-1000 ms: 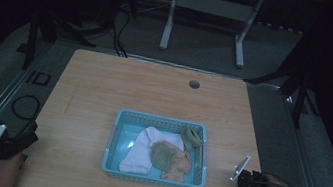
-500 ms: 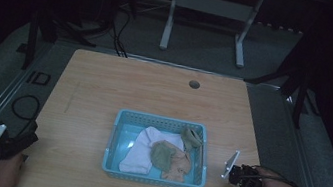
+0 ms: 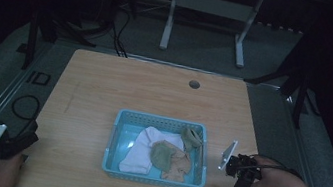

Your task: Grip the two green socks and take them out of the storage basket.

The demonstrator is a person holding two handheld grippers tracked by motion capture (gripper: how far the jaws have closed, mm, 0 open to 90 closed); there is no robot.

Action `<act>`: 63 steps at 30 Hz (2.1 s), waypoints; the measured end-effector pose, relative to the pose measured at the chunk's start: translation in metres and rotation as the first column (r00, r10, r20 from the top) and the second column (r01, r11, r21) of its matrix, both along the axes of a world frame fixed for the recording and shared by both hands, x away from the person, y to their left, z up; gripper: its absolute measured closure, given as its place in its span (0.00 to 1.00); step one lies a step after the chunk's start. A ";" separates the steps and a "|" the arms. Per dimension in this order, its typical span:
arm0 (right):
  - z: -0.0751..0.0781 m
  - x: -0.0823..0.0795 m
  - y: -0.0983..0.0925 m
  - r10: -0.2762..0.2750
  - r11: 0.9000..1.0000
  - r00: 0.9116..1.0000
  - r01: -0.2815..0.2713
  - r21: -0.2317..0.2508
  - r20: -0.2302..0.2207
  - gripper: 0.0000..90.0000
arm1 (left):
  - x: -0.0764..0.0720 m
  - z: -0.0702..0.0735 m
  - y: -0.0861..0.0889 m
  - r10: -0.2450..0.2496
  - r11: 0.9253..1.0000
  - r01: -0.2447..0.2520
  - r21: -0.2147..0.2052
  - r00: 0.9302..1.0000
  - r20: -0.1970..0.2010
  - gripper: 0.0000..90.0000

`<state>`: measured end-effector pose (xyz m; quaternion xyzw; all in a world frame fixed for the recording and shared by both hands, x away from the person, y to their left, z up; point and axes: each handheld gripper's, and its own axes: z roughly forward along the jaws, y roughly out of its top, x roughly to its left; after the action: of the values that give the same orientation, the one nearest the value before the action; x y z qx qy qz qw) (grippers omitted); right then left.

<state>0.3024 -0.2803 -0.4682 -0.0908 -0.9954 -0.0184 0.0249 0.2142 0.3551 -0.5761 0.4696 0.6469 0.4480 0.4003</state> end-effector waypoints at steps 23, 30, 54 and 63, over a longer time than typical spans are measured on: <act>0.042 0.022 0.066 0.086 0.996 0.996 -0.086 0.036 0.023 0.21 | 0.000 0.000 0.000 -0.007 1.000 0.007 -0.003 1.000 -0.002 0.01; 0.038 0.028 0.091 0.139 0.990 0.990 -0.140 0.017 0.033 0.24 | 0.000 0.000 0.000 -0.009 1.000 0.009 -0.003 1.000 -0.002 0.01; 0.005 0.048 0.170 0.244 0.969 0.970 -0.245 0.031 0.022 0.31 | 0.001 0.000 0.001 -0.017 1.000 0.017 -0.002 1.000 -0.016 0.01; -0.012 0.050 0.191 0.269 0.963 0.963 -0.269 -0.019 -0.002 0.37 | 0.001 0.000 0.001 -0.022 1.000 0.022 -0.002 1.000 -0.019 0.01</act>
<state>0.3521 -0.0892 -0.4804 0.0449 -0.9986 -0.0055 0.0261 0.2155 0.3560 -0.5757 0.4804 0.6459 0.4386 0.3995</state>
